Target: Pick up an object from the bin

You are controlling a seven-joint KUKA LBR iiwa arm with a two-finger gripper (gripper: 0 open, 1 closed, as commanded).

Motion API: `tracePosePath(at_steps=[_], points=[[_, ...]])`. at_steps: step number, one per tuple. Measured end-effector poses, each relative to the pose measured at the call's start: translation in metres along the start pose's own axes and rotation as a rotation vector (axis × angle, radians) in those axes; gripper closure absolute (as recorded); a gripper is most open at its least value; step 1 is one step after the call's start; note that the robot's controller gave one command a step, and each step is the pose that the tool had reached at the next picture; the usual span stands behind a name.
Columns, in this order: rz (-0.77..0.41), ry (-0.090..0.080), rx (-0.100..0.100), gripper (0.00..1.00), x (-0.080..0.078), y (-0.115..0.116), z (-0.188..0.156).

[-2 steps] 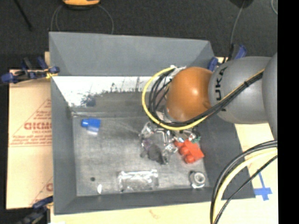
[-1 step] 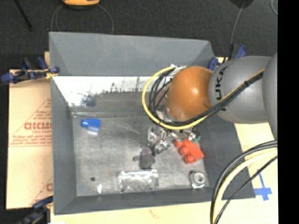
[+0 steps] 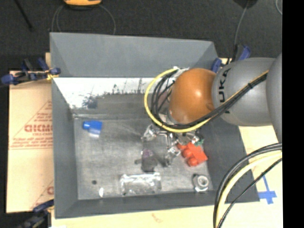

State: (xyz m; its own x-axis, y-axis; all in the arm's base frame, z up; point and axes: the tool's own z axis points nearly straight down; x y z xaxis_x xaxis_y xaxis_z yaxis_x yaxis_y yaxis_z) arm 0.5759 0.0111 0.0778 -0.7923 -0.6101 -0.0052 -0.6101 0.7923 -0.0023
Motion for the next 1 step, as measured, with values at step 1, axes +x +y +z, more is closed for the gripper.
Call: tracePosePath(at_steps=[1], points=[[-0.373, 0.001, -0.002, 0.0, 0.0058, 0.0567, 0.0001]])
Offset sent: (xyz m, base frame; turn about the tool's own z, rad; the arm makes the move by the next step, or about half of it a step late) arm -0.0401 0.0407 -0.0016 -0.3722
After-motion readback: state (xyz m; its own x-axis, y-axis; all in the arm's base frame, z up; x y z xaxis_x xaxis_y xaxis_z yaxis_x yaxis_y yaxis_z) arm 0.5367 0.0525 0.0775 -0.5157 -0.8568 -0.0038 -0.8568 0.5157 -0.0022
